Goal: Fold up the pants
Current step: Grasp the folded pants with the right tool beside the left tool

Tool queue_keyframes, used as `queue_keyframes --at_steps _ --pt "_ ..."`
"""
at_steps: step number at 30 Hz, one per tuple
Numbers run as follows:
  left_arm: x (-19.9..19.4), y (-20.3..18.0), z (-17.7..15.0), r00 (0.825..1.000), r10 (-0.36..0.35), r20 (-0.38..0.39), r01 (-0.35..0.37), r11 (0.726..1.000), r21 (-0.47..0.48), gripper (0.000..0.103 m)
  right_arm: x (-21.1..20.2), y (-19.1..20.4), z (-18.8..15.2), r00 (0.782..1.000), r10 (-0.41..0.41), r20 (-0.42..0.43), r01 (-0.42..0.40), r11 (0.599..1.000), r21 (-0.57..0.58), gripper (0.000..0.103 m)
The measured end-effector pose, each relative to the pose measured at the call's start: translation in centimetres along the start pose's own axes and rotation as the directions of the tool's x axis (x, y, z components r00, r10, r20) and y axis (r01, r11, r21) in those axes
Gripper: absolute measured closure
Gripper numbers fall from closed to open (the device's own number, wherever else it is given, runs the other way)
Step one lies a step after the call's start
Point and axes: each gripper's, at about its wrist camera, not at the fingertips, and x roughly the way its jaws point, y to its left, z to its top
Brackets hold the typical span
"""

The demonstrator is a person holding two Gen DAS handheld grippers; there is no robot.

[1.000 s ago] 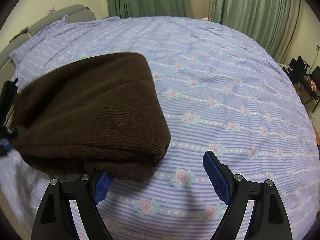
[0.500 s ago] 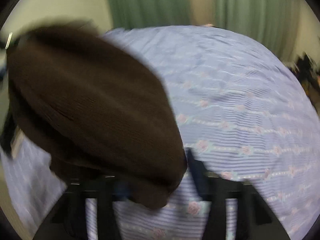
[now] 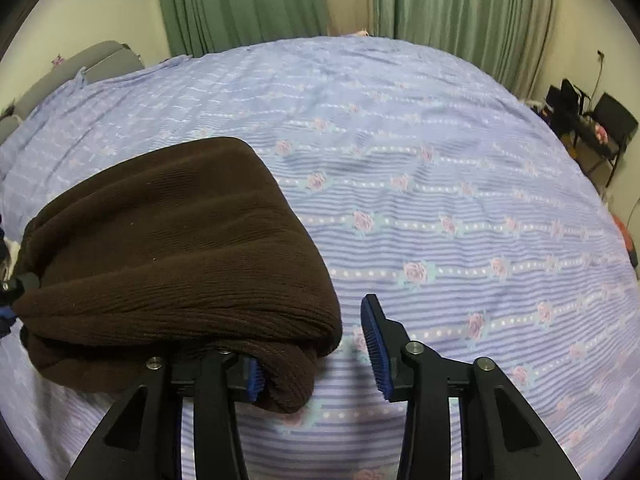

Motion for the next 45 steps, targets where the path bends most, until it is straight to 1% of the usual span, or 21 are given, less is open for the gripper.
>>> queue_keyframes --at_steps 2,6,7,8,9,10,11,13,15,17,18,20,22,24,27,29,33,38,42,44,45 --pt "1.0 -0.2 -0.3 1.0 0.017 -0.015 -0.017 1.0 0.019 0.072 0.5 0.1 -0.2 1.0 -0.015 -0.006 0.015 0.999 -0.043 0.056" --pt "0.6 0.3 -0.2 1.0 0.018 -0.017 -0.017 0.999 0.032 0.069 1.1 -1.1 -0.6 0.998 0.037 -0.056 -0.038 0.999 -0.013 0.027" --pt "0.4 -0.3 -0.2 0.999 0.032 -0.016 -0.031 0.998 0.061 0.066 0.9 -1.4 -0.6 0.996 0.046 -0.073 -0.048 0.999 -0.014 0.026" --pt "0.1 -1.0 -0.3 0.998 0.067 -0.01 -0.065 0.992 0.105 0.051 0.4 -1.3 -0.6 0.994 0.059 -0.09 -0.063 0.997 -0.042 0.026" --pt "-0.1 -1.6 -0.3 0.99 0.138 0.008 -0.138 0.98 0.145 0.035 0.0 -1.0 -0.6 0.994 0.055 -0.1 -0.062 0.995 -0.072 0.026" --pt "-0.4 -2.2 -0.4 0.971 0.233 0.051 -0.238 0.955 0.175 0.012 -0.6 -0.6 -0.7 0.993 0.03 -0.116 -0.044 0.992 -0.121 0.026" --pt "-0.8 -2.1 -0.5 0.967 0.244 0.074 -0.254 0.948 0.192 0.014 -1.2 -0.2 -0.8 0.992 0.01 -0.124 -0.03 0.986 -0.163 0.026" --pt "-1.2 -2.1 -0.6 0.974 0.217 0.063 -0.225 0.956 0.19 0.015 -3.2 0.2 -0.9 0.992 -0.022 -0.127 -0.007 0.976 -0.219 0.026" --pt "-1.3 -1.9 -0.5 0.978 0.203 0.049 -0.209 0.963 0.168 0.015 -5.9 0.2 -0.6 0.998 -0.015 -0.069 -0.001 0.972 -0.236 0.025" --pt "-1.0 -2.1 -0.6 0.976 0.208 0.058 -0.215 0.961 0.174 0.014 -8.1 0.1 0.7 0.999 -0.003 0.044 0.013 0.974 -0.227 0.016" --pt "-0.9 -2.2 -0.5 0.978 0.199 0.061 -0.207 0.963 0.175 0.014 -8.3 0.0 1.3 0.997 0.011 0.077 0.006 0.976 -0.218 0.007" --pt "-0.3 -1.7 -0.4 0.984 0.169 0.049 -0.175 0.972 0.156 0.013 -7.4 -0.2 3.0 0.988 0.082 0.128 -0.059 0.982 -0.18 0.005" --pt "0.5 -1.1 -0.4 0.989 0.14 0.04 -0.144 0.982 0.118 0.011 -5.1 -0.4 4.0 0.986 0.135 0.1 -0.122 0.984 -0.128 0.005" --pt "1.3 -0.3 -0.3 0.995 0.097 0.023 -0.099 0.992 0.074 0.009 -1.7 -0.6 4.4 0.981 0.19 0.032 -0.187 0.98 -0.064 0.005" --pt "2.0 0.5 -0.3 0.998 0.058 0.018 -0.059 0.996 0.07 0.007 1.7 -1.0 3.7 0.982 0.186 -0.031 -0.186 0.983 -0.01 0.007" --pt "2.6 0.7 -0.6 0.999 0.045 0.012 -0.046 0.995 0.087 0.006 3.3 -1.4 2.7 0.976 0.211 -0.055 -0.21 0.977 0.02 0.007" --pt "4.1 0.9 -0.8 1.0 -0.016 -0.019 0.018 0.996 0.089 0.006 4.9 -2.2 1.2 0.967 0.249 -0.062 -0.244 0.967 0.075 0.007" --pt "6.5 1.4 -0.1 0.998 -0.059 -0.035 0.061 0.997 0.057 0.001 7.3 -2.5 0.5 0.938 0.332 -0.1 -0.31 0.933 0.185 0.007" --pt "7.5 1.5 0.5 0.994 -0.097 -0.042 0.098 0.995 0.023 0.003 8.5 -1.8 0.5 0.918 0.384 -0.1 -0.354 0.906 0.23 0.007" --pt "7.2 1.6 0.6 0.994 -0.097 -0.041 0.098 0.995 0.014 0.019 8.5 -1.4 0.6 0.915 0.391 -0.104 -0.359 0.903 0.235 0.022" --pt "6.7 1.6 0.5 0.995 -0.094 -0.041 0.095 0.995 0.021 0.024 8.0 -1.1 0.6 0.902 0.421 -0.096 -0.392 0.891 0.23 0.038"
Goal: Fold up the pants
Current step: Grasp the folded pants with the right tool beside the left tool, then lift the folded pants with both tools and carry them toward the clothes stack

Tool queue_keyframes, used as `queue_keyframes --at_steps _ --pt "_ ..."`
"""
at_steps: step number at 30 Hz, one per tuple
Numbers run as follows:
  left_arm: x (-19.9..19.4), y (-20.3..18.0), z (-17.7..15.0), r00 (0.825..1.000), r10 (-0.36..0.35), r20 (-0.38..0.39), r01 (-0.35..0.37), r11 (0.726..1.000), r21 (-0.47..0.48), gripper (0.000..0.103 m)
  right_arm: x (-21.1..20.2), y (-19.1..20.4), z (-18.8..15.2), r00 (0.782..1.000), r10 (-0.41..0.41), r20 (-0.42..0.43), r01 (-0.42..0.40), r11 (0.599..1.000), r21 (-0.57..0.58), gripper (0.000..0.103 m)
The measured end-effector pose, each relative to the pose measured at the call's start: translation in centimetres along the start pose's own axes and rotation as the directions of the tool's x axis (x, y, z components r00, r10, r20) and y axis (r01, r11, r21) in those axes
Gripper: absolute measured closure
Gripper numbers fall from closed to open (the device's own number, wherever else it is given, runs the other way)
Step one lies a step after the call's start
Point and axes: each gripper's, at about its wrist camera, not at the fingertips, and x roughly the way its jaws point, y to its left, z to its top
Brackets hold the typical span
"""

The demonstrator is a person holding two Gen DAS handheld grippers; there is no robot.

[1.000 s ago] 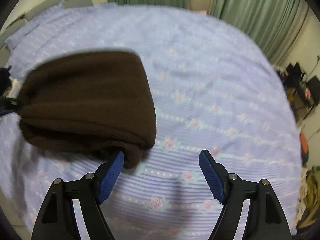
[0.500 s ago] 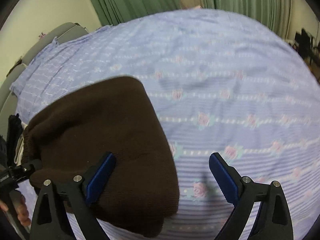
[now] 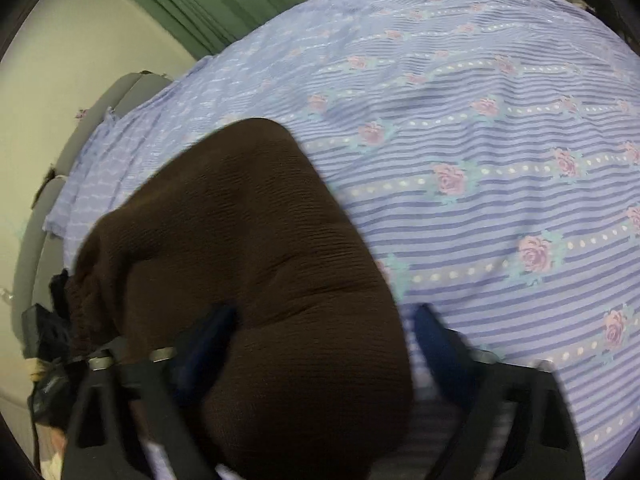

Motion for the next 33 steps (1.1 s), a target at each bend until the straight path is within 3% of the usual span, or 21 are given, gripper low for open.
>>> queue_keyframes --at_steps 4,10,16,22,28,33 --pt "-2.0 -0.4 -0.4 1.0 -0.004 0.011 0.005 1.0 -0.025 0.042 -2.6 2.7 -1.3 0.998 -0.05 0.035 0.052 0.996 -0.073 0.05" --pt "-6.8 -4.2 -1.9 0.997 0.042 0.063 -0.049 0.992 0.115 0.052 -7.8 6.6 -4.8 0.988 -0.118 0.097 0.135 0.972 -0.192 0.056" --pt "-11.6 -6.6 -5.7 0.997 0.022 0.071 -0.033 0.987 0.154 0.055 -14.7 8.3 -9.0 0.983 -0.128 0.131 0.15 0.972 -0.179 0.057" --pt "-19.1 -9.7 -10.4 0.991 -0.006 0.134 -0.018 0.985 0.173 0.055 -24.7 10.3 -13.4 0.973 -0.122 0.198 0.159 0.97 -0.184 0.057" --pt "-27.8 -12.0 -13.7 0.974 -0.014 0.227 -0.03 0.982 0.188 0.055 -32.8 15.2 -15.5 0.959 -0.089 0.271 0.161 0.953 -0.257 0.057" --pt "-34.5 -11.9 -15.0 0.952 -0.043 0.304 -0.027 0.974 0.224 0.055 -37.0 20.1 -17.0 0.944 -0.047 0.328 0.157 0.935 -0.319 0.057"
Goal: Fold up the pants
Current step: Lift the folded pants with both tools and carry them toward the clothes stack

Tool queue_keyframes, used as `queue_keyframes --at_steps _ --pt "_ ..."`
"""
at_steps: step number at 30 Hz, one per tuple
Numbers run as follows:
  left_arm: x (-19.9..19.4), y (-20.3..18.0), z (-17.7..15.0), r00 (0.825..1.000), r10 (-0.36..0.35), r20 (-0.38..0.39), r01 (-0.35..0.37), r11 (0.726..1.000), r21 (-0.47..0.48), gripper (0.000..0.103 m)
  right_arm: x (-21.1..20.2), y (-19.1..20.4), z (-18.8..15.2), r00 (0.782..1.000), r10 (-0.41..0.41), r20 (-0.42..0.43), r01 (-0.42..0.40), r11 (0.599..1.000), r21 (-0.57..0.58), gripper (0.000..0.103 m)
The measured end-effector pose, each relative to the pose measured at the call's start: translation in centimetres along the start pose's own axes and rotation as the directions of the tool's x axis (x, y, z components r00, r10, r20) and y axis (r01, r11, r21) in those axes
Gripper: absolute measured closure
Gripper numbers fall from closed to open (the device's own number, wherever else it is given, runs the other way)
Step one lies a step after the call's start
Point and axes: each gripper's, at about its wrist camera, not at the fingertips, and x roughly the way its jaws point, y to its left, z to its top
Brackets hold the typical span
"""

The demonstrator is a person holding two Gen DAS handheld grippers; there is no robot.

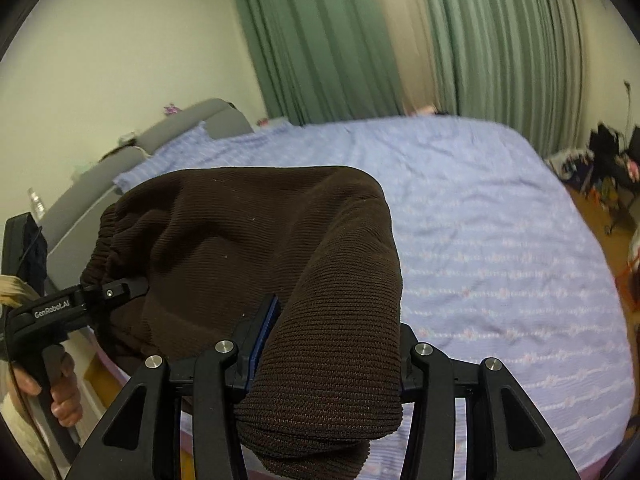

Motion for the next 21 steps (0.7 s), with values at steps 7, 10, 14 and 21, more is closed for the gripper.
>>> queue_keyframes --at_steps 7,10,14,21 --pt "-7.8 5.4 2.8 0.995 -0.046 0.089 0.041 0.998 0.055 0.055 -3.3 10.3 1.4 0.995 -0.016 0.096 0.021 0.999 -0.048 0.057" --pt "-10.0 8.7 4.5 0.996 -0.05 0.071 0.043 0.994 0.102 0.055 -3.6 14.3 1.4 0.993 -0.029 0.118 0.031 0.999 -0.013 0.057" --pt "-11.9 11.1 5.6 0.997 -0.038 0.071 0.029 0.992 0.126 0.055 -3.2 20.1 0.6 0.99 -0.022 0.141 0.019 1.0 0.021 0.057" --pt "-14.9 14.4 5.3 0.997 0.009 0.079 -0.016 0.997 0.082 0.055 -1.0 25.6 0.4 0.996 0.03 0.087 -0.028 0.999 -0.021 0.057"
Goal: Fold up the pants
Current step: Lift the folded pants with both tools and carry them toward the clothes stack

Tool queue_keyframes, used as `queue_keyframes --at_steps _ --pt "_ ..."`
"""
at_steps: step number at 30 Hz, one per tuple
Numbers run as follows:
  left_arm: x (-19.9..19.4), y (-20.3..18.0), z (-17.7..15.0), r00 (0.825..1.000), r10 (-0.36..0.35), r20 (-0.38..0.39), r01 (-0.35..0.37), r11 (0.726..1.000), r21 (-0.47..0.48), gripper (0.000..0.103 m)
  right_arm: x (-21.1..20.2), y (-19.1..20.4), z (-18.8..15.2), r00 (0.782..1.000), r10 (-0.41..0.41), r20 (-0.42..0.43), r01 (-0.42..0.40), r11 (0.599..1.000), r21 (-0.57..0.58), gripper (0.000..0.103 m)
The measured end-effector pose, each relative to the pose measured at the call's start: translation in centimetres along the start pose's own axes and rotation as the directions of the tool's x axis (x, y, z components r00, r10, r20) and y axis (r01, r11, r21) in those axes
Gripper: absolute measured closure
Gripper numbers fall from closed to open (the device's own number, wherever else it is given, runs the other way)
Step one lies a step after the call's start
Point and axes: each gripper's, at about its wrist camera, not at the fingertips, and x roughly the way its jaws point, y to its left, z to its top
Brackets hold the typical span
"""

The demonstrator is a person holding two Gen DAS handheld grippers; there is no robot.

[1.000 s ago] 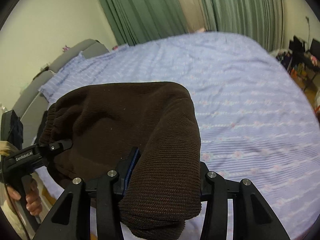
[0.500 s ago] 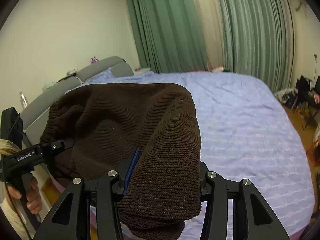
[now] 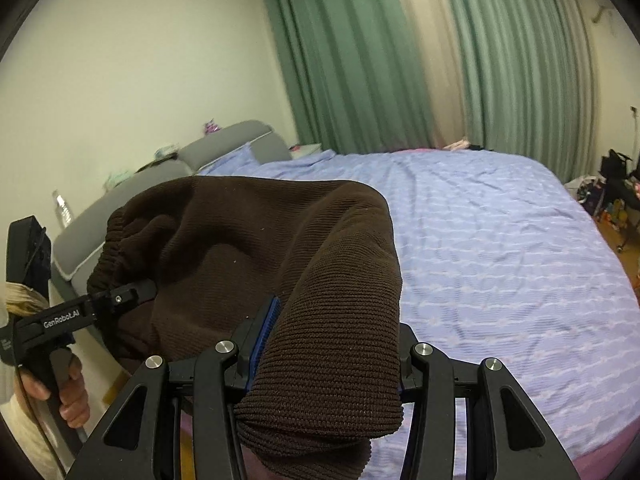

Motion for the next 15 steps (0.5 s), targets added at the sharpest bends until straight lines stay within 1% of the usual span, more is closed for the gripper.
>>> queue_keyframes --at_steps 6,9,13,15 --pt "-1.4 1.7 -0.3 0.997 0.072 0.018 -0.071 0.995 -0.064 0.055 2.4 2.4 0.6 0.997 0.074 -0.02 -0.075 0.996 -0.043 0.057" --pt "-2.1 2.9 -0.1 0.994 0.099 0.05 -0.095 0.992 -0.079 0.055 3.7 3.6 1.0 0.992 0.119 -0.03 -0.12 0.991 -0.057 0.057" --pt "-3.4 6.2 0.3 0.988 0.127 0.085 -0.117 0.986 -0.119 0.055 5.2 6.0 1.8 0.987 0.156 -0.032 -0.159 0.982 -0.098 0.057" --pt "-4.1 8.6 1.0 0.988 0.124 0.093 -0.111 0.985 -0.135 0.055 6.0 7.4 2.4 0.985 0.169 -0.031 -0.171 0.979 -0.112 0.057"
